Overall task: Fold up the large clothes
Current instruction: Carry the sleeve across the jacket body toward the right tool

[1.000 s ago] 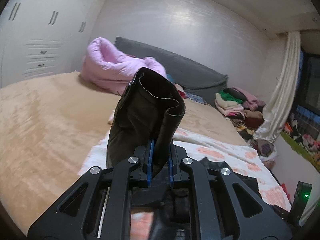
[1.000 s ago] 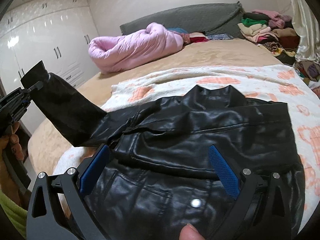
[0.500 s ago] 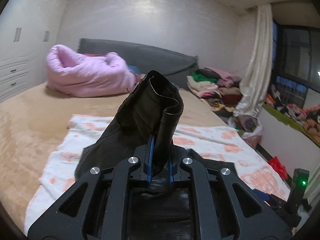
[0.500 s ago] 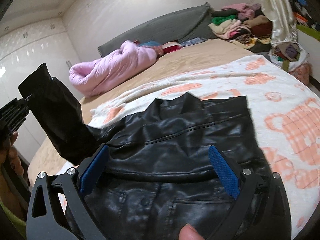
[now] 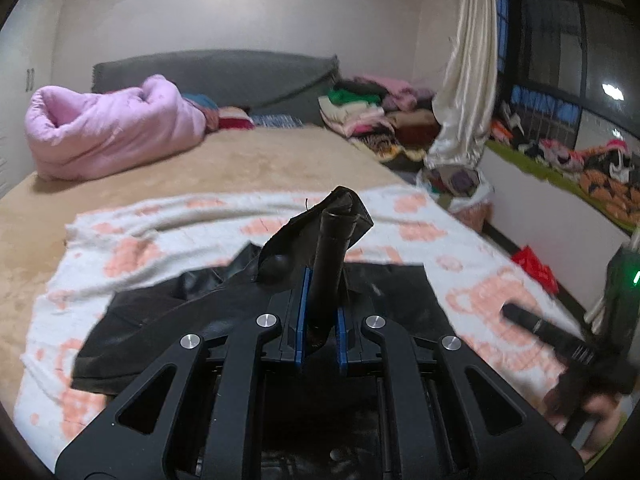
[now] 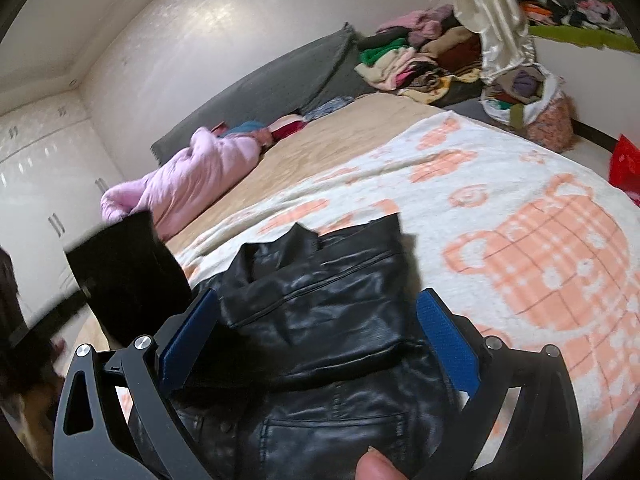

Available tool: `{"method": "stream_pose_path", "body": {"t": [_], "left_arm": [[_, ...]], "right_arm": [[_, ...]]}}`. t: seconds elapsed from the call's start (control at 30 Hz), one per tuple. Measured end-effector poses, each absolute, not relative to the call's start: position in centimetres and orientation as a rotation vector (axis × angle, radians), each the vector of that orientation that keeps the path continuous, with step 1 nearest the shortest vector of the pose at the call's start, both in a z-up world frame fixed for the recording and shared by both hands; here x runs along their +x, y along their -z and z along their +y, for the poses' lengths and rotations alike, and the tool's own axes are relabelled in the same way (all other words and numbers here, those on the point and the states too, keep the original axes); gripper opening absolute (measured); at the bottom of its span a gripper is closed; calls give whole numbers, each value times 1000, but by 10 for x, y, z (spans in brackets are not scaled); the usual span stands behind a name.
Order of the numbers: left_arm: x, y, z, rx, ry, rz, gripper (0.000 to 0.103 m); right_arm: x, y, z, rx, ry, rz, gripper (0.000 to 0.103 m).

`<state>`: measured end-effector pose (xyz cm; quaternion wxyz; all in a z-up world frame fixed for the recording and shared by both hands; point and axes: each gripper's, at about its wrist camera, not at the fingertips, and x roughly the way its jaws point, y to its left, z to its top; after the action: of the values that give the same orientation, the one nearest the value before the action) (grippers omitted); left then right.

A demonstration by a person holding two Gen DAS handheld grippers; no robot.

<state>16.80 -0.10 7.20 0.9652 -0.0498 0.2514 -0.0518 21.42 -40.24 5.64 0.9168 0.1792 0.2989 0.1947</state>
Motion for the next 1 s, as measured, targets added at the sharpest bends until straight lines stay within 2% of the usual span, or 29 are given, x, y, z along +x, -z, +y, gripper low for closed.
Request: {"method": "stream_pose_path", "body": {"t": [0.2, 0.3, 0.37, 0.43, 0.63, 0.93, 0.97, 1.0], "left_arm": [[178, -27, -22, -56, 155, 603, 10], [181, -3, -31, -18, 168, 659, 28], [180, 9, -36, -9, 178, 692, 47], [179, 22, -36, 0, 185, 728, 57], [170, 47, -42, 28, 218, 796, 75], [143, 45, -29, -17, 286, 816, 86], [140, 43, -27, -21, 289, 816, 86], [137, 40, -23, -25, 281, 812, 86]], "right_arm": [[219, -50, -417, 402, -376, 629, 99], [222, -45, -415, 405, -384, 648, 99], [223, -44, -413, 403, -390, 657, 99], [223, -42, -410, 397, -396, 664, 99], [232, -30, -403, 422, -442, 727, 99], [240, -10, -358, 411, -625, 856, 98], [241, -8, -353, 407, -639, 872, 96], [242, -6, -346, 397, -649, 889, 89]]}}
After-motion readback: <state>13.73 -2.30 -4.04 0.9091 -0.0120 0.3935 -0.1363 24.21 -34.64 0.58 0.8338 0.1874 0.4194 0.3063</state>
